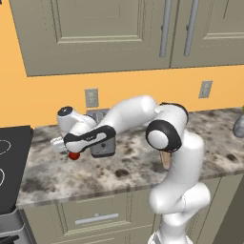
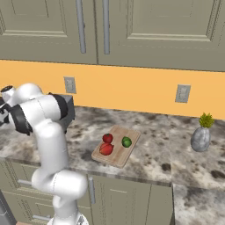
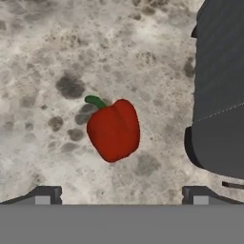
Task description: Place the avocado, onion, tomato, and bell pepper on the cutting board.
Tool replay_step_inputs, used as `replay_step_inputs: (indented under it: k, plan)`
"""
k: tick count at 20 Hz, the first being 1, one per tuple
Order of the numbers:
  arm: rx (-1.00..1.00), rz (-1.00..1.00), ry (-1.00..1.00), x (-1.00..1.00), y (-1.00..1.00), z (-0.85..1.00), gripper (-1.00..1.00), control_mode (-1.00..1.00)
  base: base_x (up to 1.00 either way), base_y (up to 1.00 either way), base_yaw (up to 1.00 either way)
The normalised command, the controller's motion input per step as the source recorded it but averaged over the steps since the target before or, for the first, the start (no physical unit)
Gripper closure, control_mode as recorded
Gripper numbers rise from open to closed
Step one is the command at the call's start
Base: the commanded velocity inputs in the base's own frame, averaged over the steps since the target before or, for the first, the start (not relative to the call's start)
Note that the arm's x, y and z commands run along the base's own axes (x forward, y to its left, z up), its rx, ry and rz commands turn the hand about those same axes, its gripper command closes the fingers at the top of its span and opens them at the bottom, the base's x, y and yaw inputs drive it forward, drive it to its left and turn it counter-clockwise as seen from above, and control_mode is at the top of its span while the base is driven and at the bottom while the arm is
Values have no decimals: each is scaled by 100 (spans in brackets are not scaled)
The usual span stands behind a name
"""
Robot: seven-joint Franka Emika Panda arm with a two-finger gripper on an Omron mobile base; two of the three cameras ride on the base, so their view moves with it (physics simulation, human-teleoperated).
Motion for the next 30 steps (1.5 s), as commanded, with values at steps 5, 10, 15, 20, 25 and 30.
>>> replay_step_inputs:
  k: [5, 10, 15, 20, 25, 30]
  plan:
    - [0, 0, 0, 40, 15, -28, -100, -100, 0, 0, 0]
    - [0, 0, 0, 47, 6, -26, -100, -100, 0, 0, 0]
    - [0, 0, 0, 30, 13, -31, -100, -100, 0, 0, 0]
    - [0, 0, 0, 21, 3, -29, -100, -100, 0, 0, 0]
    - [0, 0, 1, 8, 2, -35, 100, -100, 0, 0, 0]
    - [0, 0, -5, -29, 0, 22, 100, -100, 0, 0, 0]
